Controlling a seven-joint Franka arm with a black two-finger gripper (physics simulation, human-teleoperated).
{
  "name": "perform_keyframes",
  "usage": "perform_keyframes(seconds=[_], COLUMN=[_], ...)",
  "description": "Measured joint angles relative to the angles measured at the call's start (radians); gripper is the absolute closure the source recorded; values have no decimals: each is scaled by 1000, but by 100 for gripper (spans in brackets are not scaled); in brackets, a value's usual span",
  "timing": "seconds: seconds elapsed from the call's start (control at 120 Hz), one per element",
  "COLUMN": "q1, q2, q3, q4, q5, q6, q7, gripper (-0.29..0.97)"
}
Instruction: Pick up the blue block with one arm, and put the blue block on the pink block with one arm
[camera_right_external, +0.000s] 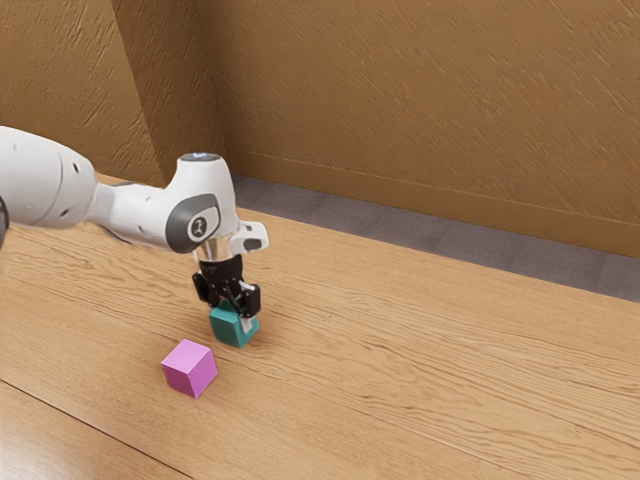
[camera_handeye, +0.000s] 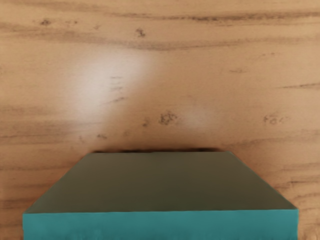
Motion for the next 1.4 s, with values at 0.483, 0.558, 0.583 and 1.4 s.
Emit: perform_keyframes(seconds=[0.483, 0.558, 0.583, 1.4], q1=[28, 25, 24, 24], q2=[-499, -515, -517, -454], q3=[-13, -14, -14, -15], q4=[-357, -385, -392, -415], q5=[2, 3, 3, 0], q6=[-43, -52, -54, -4], q7=[-48, -57, -60, -98], gripper=[33, 33, 34, 13])
